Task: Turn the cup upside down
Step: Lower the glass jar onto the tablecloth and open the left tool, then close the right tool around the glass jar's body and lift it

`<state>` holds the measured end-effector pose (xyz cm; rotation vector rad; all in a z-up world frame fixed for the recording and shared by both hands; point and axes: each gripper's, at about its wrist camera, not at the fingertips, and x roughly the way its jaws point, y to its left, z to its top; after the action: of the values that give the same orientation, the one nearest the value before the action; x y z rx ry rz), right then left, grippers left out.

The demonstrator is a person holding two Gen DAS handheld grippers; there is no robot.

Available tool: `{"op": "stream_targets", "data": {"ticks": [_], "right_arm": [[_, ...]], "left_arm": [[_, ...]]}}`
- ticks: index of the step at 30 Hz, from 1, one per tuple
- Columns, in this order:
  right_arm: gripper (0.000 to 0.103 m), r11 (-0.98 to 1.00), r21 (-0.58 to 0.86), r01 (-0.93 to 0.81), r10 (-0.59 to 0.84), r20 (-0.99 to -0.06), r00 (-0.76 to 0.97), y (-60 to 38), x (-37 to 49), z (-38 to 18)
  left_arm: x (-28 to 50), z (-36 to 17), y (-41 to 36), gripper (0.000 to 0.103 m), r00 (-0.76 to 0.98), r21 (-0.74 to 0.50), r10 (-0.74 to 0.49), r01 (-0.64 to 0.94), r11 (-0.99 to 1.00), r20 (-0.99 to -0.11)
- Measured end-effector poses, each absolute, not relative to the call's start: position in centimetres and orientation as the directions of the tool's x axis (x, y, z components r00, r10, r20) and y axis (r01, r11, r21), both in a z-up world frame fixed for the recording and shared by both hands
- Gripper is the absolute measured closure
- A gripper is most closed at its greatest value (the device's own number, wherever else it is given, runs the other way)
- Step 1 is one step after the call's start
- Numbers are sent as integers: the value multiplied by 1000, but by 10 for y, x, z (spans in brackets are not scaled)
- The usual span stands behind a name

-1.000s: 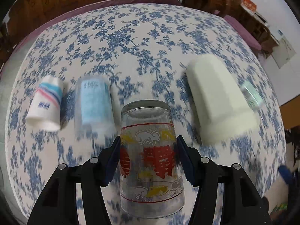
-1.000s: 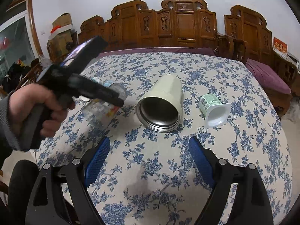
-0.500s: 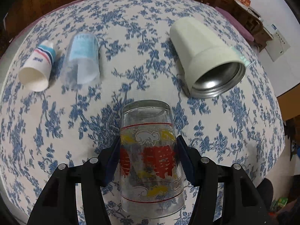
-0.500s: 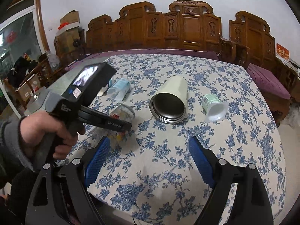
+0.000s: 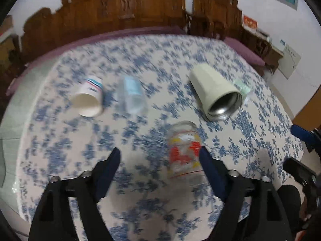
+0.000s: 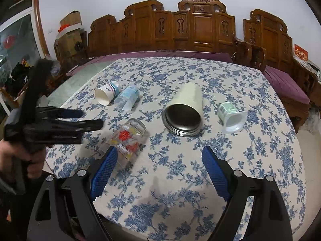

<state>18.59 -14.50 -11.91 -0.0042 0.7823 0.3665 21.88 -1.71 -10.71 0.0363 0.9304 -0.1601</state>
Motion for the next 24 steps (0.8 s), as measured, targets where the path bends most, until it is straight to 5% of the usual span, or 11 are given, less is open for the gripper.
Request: {"op": "stream_targets", "data": {"ticks": [2,24], "right_arm": [[15,935,139,-326,326,-694,641,-137,193,-120],[15,929,262,-261,332,-902,276,-44,302,-186]], "left_arm": [[212,-100,-3,8,634,-28,-104,129,991,-766],[189,-113,71,8,733,-21,-25,15,1000,-680]]}}
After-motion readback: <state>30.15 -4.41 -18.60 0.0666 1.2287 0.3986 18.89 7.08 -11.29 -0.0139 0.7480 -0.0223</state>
